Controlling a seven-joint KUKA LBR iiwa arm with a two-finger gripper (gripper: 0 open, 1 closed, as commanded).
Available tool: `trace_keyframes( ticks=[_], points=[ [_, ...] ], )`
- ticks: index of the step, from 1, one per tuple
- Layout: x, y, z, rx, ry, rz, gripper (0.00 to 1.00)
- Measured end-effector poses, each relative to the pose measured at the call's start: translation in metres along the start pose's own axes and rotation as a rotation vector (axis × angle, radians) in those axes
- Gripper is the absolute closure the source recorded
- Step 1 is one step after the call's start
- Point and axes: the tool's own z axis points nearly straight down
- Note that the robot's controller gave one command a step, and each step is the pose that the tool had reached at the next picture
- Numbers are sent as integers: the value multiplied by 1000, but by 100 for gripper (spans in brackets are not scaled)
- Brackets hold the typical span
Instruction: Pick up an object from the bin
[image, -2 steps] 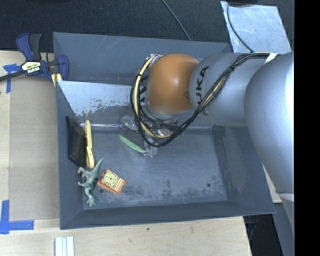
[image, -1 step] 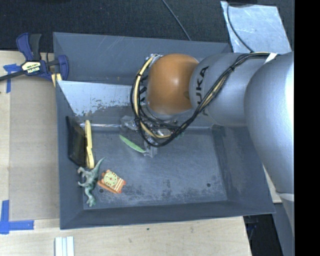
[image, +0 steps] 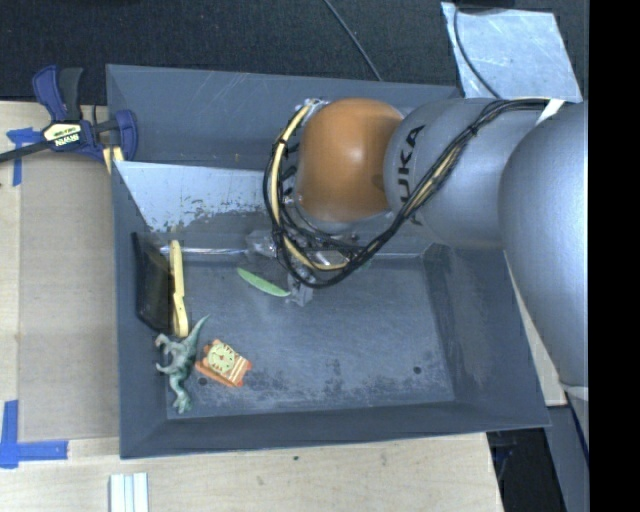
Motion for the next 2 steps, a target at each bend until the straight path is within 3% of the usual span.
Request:
trace_keyframes(
  ticks=[2],
  points=[
    [-1, -1, -36, 0, -1, 4, 100]
  ],
)
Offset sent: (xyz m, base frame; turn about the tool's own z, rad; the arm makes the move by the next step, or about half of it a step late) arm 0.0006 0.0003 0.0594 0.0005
